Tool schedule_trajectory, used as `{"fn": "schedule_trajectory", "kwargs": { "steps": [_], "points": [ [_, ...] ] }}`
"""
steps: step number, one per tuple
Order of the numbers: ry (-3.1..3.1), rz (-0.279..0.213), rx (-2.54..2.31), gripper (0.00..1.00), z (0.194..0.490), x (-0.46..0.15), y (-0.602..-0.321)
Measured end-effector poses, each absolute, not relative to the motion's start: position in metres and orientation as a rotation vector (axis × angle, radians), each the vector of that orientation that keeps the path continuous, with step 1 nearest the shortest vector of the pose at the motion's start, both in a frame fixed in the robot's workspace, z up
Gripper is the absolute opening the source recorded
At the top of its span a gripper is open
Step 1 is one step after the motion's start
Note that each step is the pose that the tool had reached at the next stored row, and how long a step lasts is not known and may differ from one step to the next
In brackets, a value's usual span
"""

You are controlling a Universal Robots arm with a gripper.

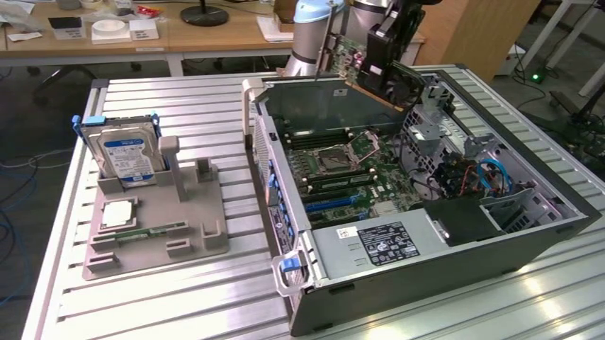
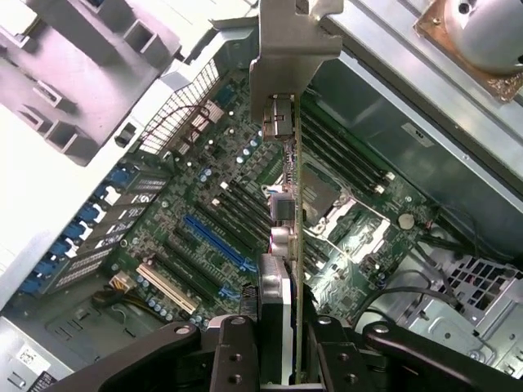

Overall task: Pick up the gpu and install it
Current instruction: 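Insert the gpu into the slot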

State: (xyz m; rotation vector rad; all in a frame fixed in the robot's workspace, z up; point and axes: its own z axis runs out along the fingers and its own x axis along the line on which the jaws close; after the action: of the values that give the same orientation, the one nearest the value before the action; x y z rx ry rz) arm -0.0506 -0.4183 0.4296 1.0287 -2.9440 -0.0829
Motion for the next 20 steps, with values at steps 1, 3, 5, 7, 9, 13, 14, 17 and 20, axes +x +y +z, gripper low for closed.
{"fn": "schedule_trajectory", "kwargs": {
  "steps": [1, 3, 5, 7, 9, 13, 14, 17, 20],
  "points": [
    [-2.938, -0.083, 1.044, 0.28, 0.4296, -0.0506, -0.4183],
    [-2.923, -0.082, 1.084, 0.28, 0.4296, -0.0506, -0.4183],
    [-2.905, -0.082, 1.129, 0.28, 0.4296, -0.0506, -0.4183],
    [-2.887, -0.081, 1.172, 0.28, 0.4296, -0.0506, -0.4183],
    [-2.871, -0.081, 1.208, 0.28, 0.4296, -0.0506, -0.4183],
    [-2.847, -0.082, 1.268, 0.28, 0.4292, -0.0505, -0.4183],
    [-2.841, -0.083, 1.282, 0.28, 0.429, -0.0505, -0.4183],
    [-2.826, -0.088, 1.321, 0.28, 0.4281, -0.0503, -0.4183],
    [-2.811, -0.088, 1.36, 0.28, 0.4269, -0.0502, -0.4183]
  ]
}}
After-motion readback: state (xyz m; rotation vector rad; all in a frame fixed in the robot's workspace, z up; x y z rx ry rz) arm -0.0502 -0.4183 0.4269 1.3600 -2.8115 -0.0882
